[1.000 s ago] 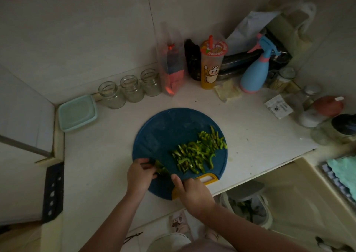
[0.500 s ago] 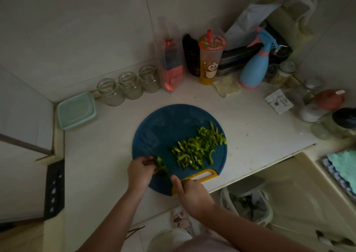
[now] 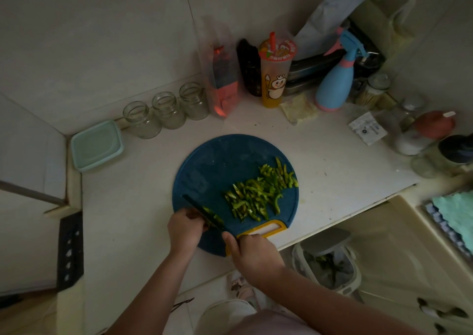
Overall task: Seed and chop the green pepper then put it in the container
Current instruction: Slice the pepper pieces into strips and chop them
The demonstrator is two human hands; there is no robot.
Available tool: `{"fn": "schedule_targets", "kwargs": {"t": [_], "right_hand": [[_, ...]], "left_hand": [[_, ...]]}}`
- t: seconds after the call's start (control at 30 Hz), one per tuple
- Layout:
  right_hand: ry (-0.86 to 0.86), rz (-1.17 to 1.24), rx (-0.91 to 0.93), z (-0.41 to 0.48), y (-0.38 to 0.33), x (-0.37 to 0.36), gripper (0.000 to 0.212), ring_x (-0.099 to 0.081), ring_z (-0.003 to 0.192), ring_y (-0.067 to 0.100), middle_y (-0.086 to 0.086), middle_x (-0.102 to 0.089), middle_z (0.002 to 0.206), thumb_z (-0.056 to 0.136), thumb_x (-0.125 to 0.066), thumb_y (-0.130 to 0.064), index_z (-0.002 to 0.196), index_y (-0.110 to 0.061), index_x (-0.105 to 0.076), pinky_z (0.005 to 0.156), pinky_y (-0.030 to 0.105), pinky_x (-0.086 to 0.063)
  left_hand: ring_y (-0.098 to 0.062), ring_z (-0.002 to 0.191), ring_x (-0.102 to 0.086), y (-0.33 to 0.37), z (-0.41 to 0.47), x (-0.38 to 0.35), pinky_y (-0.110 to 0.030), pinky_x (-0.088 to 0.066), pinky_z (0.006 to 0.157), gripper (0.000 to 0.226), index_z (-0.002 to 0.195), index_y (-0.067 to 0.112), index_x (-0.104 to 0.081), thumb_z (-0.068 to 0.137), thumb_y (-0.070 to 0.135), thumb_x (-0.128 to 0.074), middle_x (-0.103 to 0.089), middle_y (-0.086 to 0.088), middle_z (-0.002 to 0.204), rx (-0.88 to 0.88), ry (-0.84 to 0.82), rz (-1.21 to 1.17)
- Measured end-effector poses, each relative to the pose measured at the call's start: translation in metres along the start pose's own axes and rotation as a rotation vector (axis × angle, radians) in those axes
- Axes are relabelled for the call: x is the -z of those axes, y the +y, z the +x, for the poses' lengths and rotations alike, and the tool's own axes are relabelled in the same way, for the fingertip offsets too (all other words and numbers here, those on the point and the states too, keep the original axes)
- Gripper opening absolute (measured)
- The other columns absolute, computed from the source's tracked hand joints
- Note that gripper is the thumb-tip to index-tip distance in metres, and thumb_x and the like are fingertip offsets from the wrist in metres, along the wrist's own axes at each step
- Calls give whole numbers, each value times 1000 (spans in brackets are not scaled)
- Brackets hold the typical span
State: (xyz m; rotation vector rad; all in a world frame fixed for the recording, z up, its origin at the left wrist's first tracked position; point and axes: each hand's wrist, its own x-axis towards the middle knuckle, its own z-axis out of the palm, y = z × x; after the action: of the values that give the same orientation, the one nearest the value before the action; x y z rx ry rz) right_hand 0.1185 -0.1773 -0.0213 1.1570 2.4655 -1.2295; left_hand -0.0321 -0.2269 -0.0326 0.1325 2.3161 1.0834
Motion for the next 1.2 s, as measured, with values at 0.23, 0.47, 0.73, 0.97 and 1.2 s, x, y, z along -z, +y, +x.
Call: {"fn": "schedule_targets", "kwargs": {"t": [0.23, 0.47, 0.73, 0.97, 1.2], "right_hand": [[-42, 46, -24, 1, 4, 3, 56, -61, 86, 32, 17, -64, 85, 95, -25, -59, 58, -20, -39, 66, 32, -38], [-10, -63, 12, 1, 3, 9, 56, -62, 87, 33, 16, -66, 88, 96, -23, -59, 61, -19, -41, 68, 35, -42], [-20, -75, 15, 5, 7, 11, 57, -62, 84, 33, 17, -65, 85, 96, -22, -60, 58, -19, -39, 65, 33, -40], [-143, -123, 104, 21, 14, 6, 75, -60, 83, 32, 6, -50, 71, 84, -12, -75, 89, -14, -55, 68, 36, -41], [-260, -107, 43, 24, 8, 18, 66, -48, 112, 39, 29, -43, 130, 97, -34, 0, 148, -2, 7, 89, 41, -38]], "left_hand": [[-26, 64, -67, 1, -2, -2, -41, -58, 73, 30, 63, 16, -58, 77, -10, -59, -64, -5, 65, 17, 19, -54], [-27, 66, -67, -1, 0, -4, -36, -58, 68, 27, 66, 15, -57, 80, -8, -59, -63, -5, 69, 28, 31, -76], [-20, 61, -66, -4, 4, -7, -20, -56, 48, 17, 75, 10, -59, 82, -6, -59, -64, -8, 75, -9, 37, -44], [-18, 59, -62, 1, 10, -3, -15, -52, 44, 26, 65, 17, -58, 81, -3, -66, -63, -8, 71, -37, -22, -17], [-16, 61, -62, 3, 14, 2, -11, -52, 50, 15, 71, 12, -63, 78, 4, -73, -65, -9, 74, -14, -55, -28]]}}
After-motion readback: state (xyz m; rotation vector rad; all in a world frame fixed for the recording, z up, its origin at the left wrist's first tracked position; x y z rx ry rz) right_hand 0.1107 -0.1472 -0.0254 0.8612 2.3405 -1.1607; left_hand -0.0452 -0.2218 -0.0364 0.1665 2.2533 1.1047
